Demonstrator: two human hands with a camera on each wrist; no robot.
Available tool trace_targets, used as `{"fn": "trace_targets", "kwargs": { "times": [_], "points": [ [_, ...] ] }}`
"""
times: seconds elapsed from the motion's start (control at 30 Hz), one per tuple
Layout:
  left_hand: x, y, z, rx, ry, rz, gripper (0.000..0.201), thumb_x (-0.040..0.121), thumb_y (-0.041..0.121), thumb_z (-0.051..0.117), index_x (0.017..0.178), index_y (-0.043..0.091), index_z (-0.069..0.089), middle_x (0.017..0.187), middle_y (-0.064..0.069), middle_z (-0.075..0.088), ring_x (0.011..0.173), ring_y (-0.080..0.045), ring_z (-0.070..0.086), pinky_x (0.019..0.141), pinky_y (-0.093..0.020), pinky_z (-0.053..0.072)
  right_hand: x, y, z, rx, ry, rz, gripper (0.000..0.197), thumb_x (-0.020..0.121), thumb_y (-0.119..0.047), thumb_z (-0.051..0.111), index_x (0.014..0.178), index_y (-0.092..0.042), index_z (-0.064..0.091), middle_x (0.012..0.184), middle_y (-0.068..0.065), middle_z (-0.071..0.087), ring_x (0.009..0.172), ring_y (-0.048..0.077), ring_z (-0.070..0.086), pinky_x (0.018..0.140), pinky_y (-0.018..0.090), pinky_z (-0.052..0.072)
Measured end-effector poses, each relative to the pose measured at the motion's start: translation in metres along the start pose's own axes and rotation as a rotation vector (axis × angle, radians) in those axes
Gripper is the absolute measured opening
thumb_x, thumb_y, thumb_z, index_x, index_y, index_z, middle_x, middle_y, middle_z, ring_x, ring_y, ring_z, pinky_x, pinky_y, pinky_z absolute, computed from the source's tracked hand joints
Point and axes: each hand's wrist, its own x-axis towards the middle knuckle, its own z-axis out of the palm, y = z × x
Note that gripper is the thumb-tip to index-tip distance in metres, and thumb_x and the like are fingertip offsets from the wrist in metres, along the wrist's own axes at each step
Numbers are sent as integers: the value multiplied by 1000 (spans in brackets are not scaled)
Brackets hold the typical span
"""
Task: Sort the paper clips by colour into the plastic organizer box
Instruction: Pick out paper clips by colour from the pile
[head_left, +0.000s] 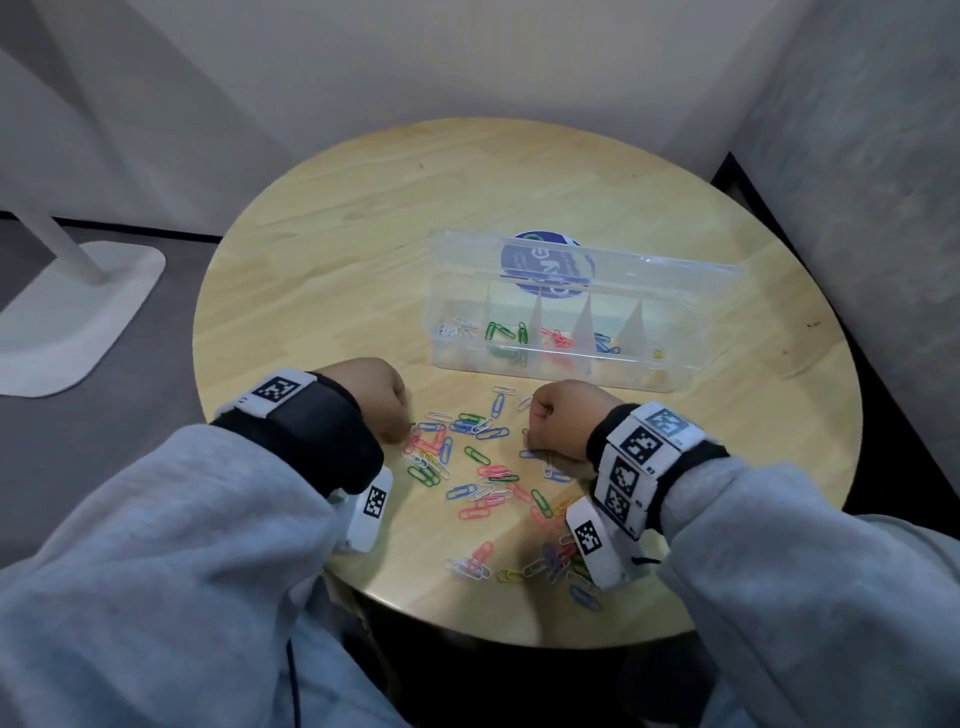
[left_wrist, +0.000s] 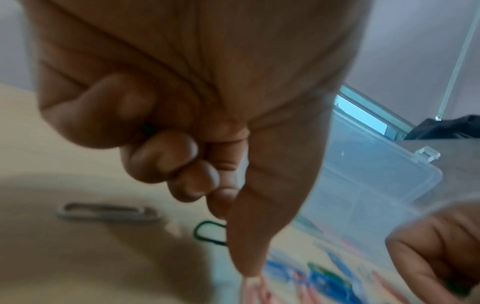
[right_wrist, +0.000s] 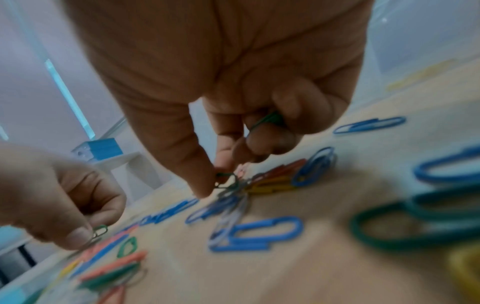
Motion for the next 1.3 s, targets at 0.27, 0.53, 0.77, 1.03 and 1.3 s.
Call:
{"fn": "trace_targets", "kwargs": {
  "times": [0.27, 0.53, 0.77, 1.03, 1.3],
  "points": [
    [-11, -1, -14, -522, -124, 126, 28, 81, -6, 57, 63, 13, 47, 54, -5, 55, 37, -8, 45, 39, -14, 34, -7, 11, -12, 676, -135, -29, 27, 85, 5, 54, 66, -10, 42, 56, 12, 56, 44, 21, 47, 44, 26, 41],
    [-18, 2, 6, -307, -182, 124, 20, 85, 4, 43, 75, 17, 54, 60, 0, 49, 51, -14, 42, 50, -21, 33, -9, 1, -3, 887, -180, 26, 29, 89, 11, 32, 78, -9, 49, 63, 11, 47, 43, 15, 47, 31, 14, 35],
    [-20, 3, 16, 143, -175, 247, 21, 73, 10, 63, 78, 30, 60, 65, 9, 47, 59, -9, 44, 56, -23, 33, -9, -4, -4, 667, -158, 0, 23, 92, -5, 43, 74, -18, 51, 60, 4, 44, 42, 13, 39, 31, 13, 28],
    [-12, 7, 22, 211, -72, 302, 20, 72, 16, 66, 79, 29, 54, 65, 8, 45, 64, -14, 44, 52, -23, 29, -10, -7, -2, 532, -116, -4, 19, 89, -10, 53, 73, -20, 51, 58, 2, 47, 39, 12, 40, 38, 18, 29],
    [-8, 8, 22, 239, -12, 318, 19, 73, 22, 70, 79, 31, 55, 84, 5, 53, 79, -17, 48, 65, -24, 33, -13, -17, 1, 275, -44, -32, 19, 75, -8, 65, 69, -25, 56, 60, -2, 56, 47, 13, 49, 45, 16, 39]
  ]
}}
